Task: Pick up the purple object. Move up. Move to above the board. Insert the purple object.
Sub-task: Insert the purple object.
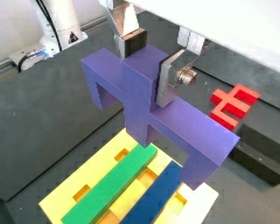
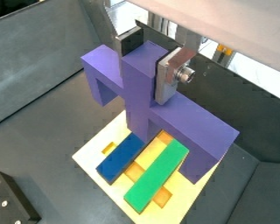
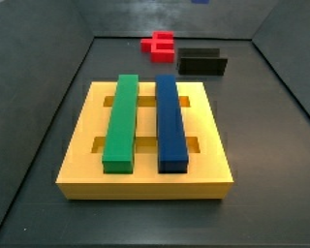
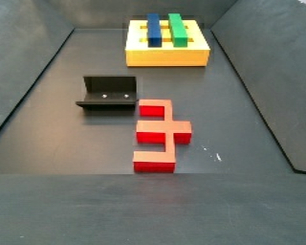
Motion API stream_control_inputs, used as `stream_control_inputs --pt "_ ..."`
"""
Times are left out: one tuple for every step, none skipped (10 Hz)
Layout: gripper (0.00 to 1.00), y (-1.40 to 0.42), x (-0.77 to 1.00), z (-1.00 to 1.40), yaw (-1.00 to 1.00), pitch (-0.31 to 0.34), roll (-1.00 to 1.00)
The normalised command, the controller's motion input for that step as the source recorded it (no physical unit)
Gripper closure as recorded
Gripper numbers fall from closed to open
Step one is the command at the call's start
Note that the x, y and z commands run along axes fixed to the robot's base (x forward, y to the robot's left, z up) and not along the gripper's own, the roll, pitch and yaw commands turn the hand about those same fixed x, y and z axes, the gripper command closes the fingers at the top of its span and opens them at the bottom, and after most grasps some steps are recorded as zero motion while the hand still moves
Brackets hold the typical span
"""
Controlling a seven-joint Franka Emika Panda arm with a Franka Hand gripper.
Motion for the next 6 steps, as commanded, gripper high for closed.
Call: stream_control_inputs --pt "1.00 0.00 0.00 -0.02 0.00 0.000 0.00" --pt "1.00 0.00 0.00 -0.02 0.00 0.000 0.00" --pt "1.00 0.00 0.00 -0.03 0.00 0.000 0.00" --pt "1.00 0.00 0.00 -0.02 0.00 0.000 0.00" --pt "1.00 0.00 0.00 -0.03 0.00 0.000 0.00" --pt "1.00 0.00 0.00 -0.02 0.00 0.000 0.00"
